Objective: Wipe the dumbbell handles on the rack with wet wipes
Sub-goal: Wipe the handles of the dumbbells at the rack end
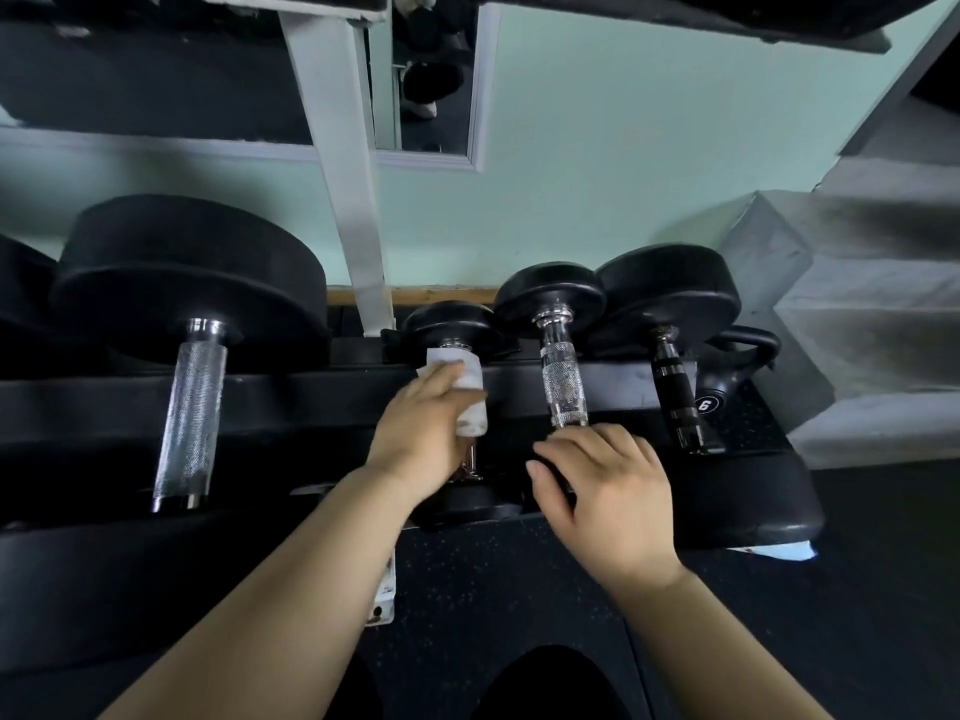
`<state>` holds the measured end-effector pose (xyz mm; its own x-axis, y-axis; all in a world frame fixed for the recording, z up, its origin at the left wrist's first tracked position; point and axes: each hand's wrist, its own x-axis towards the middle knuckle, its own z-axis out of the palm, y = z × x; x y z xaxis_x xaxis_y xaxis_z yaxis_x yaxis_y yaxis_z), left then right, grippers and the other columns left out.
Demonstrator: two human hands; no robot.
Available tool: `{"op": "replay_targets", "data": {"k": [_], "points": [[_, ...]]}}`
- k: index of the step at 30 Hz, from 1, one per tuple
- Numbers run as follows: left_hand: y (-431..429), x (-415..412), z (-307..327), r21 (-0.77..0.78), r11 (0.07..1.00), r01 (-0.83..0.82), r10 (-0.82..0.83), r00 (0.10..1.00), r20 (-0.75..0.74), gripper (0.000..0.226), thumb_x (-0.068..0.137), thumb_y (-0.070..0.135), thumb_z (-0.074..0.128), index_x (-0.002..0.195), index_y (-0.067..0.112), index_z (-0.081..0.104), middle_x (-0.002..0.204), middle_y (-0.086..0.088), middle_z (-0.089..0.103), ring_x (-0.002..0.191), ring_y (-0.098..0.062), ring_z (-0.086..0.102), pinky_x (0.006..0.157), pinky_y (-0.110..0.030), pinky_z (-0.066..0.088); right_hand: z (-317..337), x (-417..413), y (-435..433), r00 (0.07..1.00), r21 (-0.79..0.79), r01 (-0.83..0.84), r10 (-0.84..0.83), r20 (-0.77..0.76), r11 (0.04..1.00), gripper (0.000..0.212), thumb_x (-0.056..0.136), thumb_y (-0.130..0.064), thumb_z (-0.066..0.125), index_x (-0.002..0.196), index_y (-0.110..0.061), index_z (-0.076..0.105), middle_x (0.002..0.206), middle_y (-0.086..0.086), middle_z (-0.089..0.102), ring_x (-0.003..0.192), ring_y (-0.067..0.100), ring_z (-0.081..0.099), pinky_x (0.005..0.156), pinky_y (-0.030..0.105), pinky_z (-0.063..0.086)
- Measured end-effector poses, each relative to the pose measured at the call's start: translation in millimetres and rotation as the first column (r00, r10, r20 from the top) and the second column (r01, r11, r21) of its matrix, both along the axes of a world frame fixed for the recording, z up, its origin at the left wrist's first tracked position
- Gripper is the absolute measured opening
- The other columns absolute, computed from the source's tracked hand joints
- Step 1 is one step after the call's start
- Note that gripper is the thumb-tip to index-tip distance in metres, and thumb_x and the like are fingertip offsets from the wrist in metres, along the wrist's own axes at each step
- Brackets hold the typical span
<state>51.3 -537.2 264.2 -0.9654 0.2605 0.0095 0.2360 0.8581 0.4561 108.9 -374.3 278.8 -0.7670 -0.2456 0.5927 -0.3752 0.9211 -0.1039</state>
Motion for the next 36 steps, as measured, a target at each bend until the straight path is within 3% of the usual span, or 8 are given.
{"op": "replay_targets", "data": {"k": [6,13,17,20,24,30,34,36], "points": [[-7.5,-21.1,6.8,-0.185,0.974,0.128,-0.123,0.992,0.037,0.043,0.098,0.028,0.038,0.141,0.022,0.035,0.154,0.006,0.017,0.141,-0.008,0.009,0.112,-0.021,-0.002,-9.5,-4.4,0.5,0.99,-0.037,0.009,-0.014,-0.141,0.999,0.026,0.078,-0.026,0.051,0.06,-0.016,0.067,0.065,-0.004,0.066,0.058,0.02,0.059,0.06,0.024,0.035],[-4.8,-22.8,11.6,-0.297,0.818,0.493,-0.463,0.87,0.169,0.029,0.095,0.02,0.038,0.11,0.019,0.062,0.128,0.009,0.053,0.125,-0.01,0.04,0.107,-0.022,0.024,-12.2,-4.2,3.3,0.983,-0.027,-0.029,0.023,-0.182,0.999,0.027,0.08,-0.026,0.05,0.06,-0.016,0.067,0.064,-0.005,0.065,0.057,0.019,0.06,0.051,0.027,0.044],[-14.5,-45.5,25.1,-0.452,0.776,0.439,-0.483,0.875,0.021,0.039,0.096,0.017,0.033,0.131,0.027,0.049,0.147,0.01,0.035,0.138,-0.007,0.022,0.112,-0.02,0.0,-12.9,-4.9,3.0,0.98,-0.051,-0.019,0.008,-0.2,0.999,0.027,0.08,-0.026,0.05,0.06,-0.016,0.067,0.063,-0.005,0.065,0.057,0.018,0.059,0.056,0.024,0.038],[-15.2,-37.6,24.5,-0.458,0.766,0.45,-0.48,0.875,0.058,0.036,0.096,0.014,0.037,0.127,0.026,0.053,0.143,0.012,0.04,0.135,-0.004,0.026,0.107,-0.015,0.004,-14.4,-5.1,3.3,0.978,-0.048,-0.013,0.003,-0.209,0.999,0.026,0.08,-0.026,0.051,0.061,-0.016,0.067,0.063,-0.005,0.065,0.057,0.019,0.059,0.056,0.025,0.036],[-5.5,-16.6,6.4,-0.432,0.657,0.618,-0.605,0.774,0.188,0.032,0.097,0.018,0.041,0.125,0.018,0.056,0.142,0.005,0.042,0.134,-0.007,0.03,0.106,-0.013,0.009,-14.4,-5.3,3.3,0.978,-0.045,-0.012,0.003,-0.207,0.999,0.026,0.079,-0.026,0.051,0.06,-0.016,0.066,0.063,-0.006,0.065,0.057,0.019,0.059,0.056,0.024,0.035],[-16.6,-47.6,25.7,-0.474,0.794,0.38,-0.421,0.907,0.022,0.04,0.097,0.015,0.039,0.134,0.026,0.046,0.146,0.006,0.037,0.137,-0.01,0.026,0.11,-0.02,0.007,-13.5,-5.9,2.2,0.976,-0.064,-0.02,0.005,-0.219,0.998,0.026,0.079,-0.025,0.051,0.06,-0.016,0.067,0.063,-0.006,0.065,0.058,0.017,0.059,0.058,0.022,0.036],[1.3,-13.8,19.3,-0.371,0.826,0.425,-0.402,0.905,0.14,0.026,0.089,0.008,0.046,0.102,0.019,0.066,0.108,0.001,0.059,0.111,-0.021,0.053,0.091,-0.032,0.042,-13.6,-5.6,2.2,0.97,-0.063,-0.015,0.0,-0.242,0.998,0.026,0.079,-0.024,0.051,0.059,-0.016,0.066,0.062,-0.005,0.065,0.056,0.018,0.059,0.057,0.023,0.034],[8.5,-5.6,33.1,-0.242,0.94,0.24,-0.213,0.968,0.131,0.027,0.089,0.009,0.045,0.099,0.022,0.066,0.105,0.005,0.058,0.105,-0.02,0.055,0.081,-0.03,0.044,-13.5,-5.8,2.2,0.969,-0.061,-0.012,-0.004,-0.246,0.998,0.025,0.078,-0.024,0.052,0.059,-0.016,0.067,0.062,-0.005,0.065,0.056,0.018,0.059,0.057,0.023,0.034]]}}
